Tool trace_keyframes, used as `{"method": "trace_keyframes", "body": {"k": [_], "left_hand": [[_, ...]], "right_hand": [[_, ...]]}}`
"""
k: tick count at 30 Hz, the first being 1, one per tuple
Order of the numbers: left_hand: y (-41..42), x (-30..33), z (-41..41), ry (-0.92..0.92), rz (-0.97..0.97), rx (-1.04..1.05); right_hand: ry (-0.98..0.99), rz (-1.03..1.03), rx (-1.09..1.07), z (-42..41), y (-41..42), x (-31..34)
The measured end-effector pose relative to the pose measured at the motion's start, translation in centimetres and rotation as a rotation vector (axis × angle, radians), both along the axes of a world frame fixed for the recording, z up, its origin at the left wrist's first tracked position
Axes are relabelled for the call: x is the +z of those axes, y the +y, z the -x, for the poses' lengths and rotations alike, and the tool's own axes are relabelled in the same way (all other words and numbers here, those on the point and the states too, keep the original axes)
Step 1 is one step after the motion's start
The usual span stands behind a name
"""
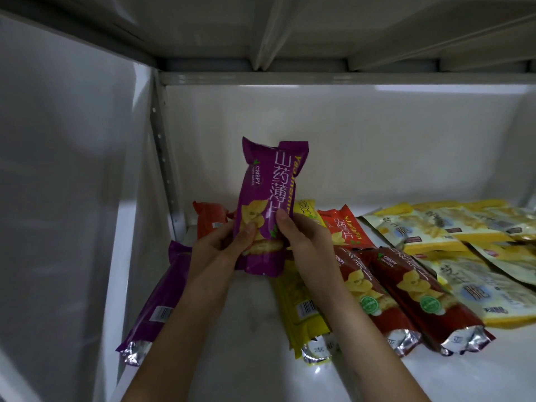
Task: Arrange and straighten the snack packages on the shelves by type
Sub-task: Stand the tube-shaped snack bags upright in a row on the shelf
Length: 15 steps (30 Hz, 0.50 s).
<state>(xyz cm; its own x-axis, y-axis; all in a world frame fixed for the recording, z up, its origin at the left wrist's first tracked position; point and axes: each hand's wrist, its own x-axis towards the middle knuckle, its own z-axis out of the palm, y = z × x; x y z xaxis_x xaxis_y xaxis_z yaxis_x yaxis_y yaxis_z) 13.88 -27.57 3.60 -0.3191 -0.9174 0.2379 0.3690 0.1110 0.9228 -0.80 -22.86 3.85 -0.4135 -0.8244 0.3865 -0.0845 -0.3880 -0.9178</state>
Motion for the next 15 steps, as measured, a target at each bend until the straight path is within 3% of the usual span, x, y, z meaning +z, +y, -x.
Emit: {"method": "trace_keyframes", "body": {"k": [5,11,15], "left_hand": [[0.1,0.4,0.0,0.06,-0.073,-0.039],[-0.1,0.5,-0.8,0.093,-0.077,0.068],[-0.1,0.7,-0.9,0.123,-0.092,0.049]], "right_hand": [[0.092,0.024,-0.064,-0.1,-0.3,-0.4],[0.146,-0.077,0.129,-0.7,0.2,-0.3],[0.245,-0.055,0.097,-0.9,0.2,-0.4]]}}
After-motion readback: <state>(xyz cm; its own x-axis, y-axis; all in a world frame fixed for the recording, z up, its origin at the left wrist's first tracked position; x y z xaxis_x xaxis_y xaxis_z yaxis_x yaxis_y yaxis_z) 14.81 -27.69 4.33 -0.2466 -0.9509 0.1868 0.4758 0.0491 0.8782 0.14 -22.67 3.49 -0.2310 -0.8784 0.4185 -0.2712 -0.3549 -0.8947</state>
